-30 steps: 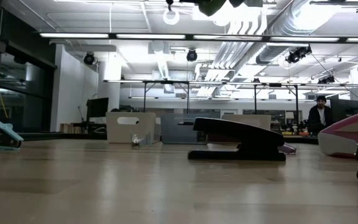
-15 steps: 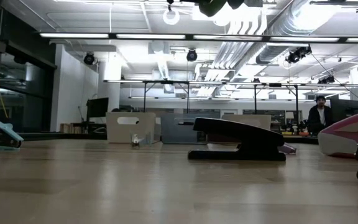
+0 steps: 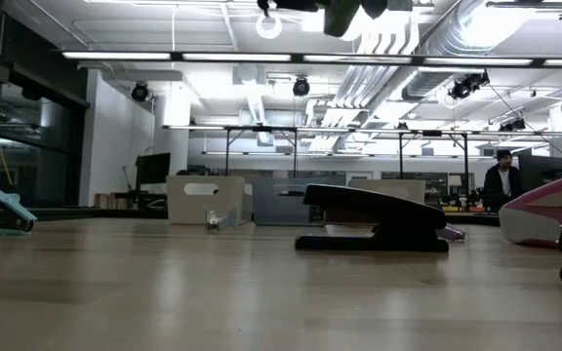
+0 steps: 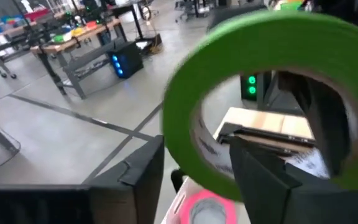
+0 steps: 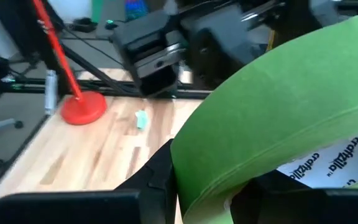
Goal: Pick and place Stapler, Stapler remover, tape
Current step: Put the green tape into the right white bin
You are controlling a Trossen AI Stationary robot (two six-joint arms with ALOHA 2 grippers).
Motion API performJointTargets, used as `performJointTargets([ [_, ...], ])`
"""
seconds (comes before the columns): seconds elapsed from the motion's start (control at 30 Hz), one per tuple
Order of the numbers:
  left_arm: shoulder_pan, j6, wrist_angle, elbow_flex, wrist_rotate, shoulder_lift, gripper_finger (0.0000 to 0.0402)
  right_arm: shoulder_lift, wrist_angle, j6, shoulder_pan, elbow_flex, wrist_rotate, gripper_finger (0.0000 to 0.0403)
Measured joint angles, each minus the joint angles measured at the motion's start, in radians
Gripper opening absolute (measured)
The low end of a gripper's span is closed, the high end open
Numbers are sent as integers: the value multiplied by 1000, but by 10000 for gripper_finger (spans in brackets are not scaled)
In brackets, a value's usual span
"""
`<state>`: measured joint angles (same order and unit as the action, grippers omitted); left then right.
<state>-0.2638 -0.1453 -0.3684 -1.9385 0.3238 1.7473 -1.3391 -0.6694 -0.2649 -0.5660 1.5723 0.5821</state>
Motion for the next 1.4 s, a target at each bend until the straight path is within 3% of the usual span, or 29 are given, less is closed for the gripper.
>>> performJointTargets([
  [0.23,0,-5,-110,1,95,-36,200,3,-59,30,-41,0,-71,89],
  [0.43,0,-4,-228,0,186,-74,201,3,-106,72,-85,0,-199,89],
  [0.67,-11,10,-324,0,216,-103,202,-21,-156,82,-130,0,-310,89],
  [0.93,-54,68,-432,0,210,-138,202,-146,-213,98,-156,0,-349,88],
  [1.27,-58,83,-474,1,228,-153,202,-274,-211,302,-211,0,-336,88],
  [1.4,-58,86,-473,1,240,-151,202,-282,-145,380,-235,0,-285,87],
])
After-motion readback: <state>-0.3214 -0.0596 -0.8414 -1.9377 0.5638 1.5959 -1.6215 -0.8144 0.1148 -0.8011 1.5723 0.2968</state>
